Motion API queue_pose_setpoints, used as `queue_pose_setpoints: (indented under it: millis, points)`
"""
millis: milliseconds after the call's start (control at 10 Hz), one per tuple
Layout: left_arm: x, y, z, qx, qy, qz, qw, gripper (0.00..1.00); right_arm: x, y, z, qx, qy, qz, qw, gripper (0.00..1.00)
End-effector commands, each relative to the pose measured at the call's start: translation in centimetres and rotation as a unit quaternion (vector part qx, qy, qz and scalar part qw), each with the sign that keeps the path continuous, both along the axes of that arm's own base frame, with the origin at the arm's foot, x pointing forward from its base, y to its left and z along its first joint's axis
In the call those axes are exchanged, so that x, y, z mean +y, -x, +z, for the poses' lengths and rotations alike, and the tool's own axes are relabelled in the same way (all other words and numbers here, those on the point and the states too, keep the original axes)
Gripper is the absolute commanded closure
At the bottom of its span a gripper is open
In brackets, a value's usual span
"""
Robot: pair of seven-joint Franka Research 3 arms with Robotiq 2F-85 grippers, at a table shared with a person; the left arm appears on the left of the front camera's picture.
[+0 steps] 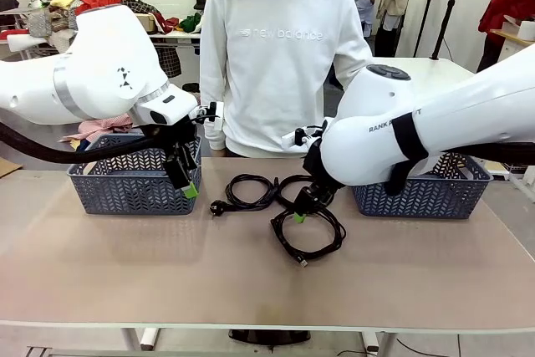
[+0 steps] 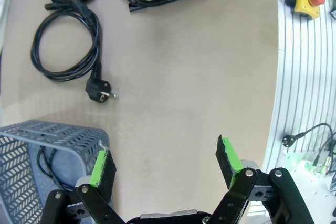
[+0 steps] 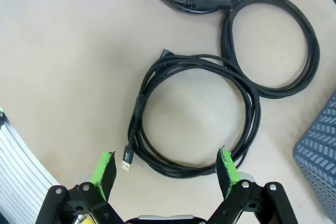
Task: Organize the cables according to human instructions.
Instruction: Pick up a bundle of cables and place it in the basket indicated by the human.
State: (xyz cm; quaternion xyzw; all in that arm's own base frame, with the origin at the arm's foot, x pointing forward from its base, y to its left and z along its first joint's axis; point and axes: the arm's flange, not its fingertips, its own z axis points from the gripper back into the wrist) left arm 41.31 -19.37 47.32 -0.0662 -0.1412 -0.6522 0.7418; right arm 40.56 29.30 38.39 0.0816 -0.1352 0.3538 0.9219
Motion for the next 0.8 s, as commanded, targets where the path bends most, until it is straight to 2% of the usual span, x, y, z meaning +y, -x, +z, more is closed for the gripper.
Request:
queue_pose_setpoints:
  millis: [0, 700]
  points:
    - [0.0, 0.1, -0.1, 0.001, 0.002, 0.002, 1.000, 0.00, 1.6, -0.9, -1.5, -0.012, 0.007, -0.037, 0.999, 0.00]
    - [0.0, 0.1, -0.1, 0.001, 0.002, 0.002, 1.000, 0.00, 5.2, -2.0, -4.2, 0.024, 0.026, -0.028, 0.999, 0.00]
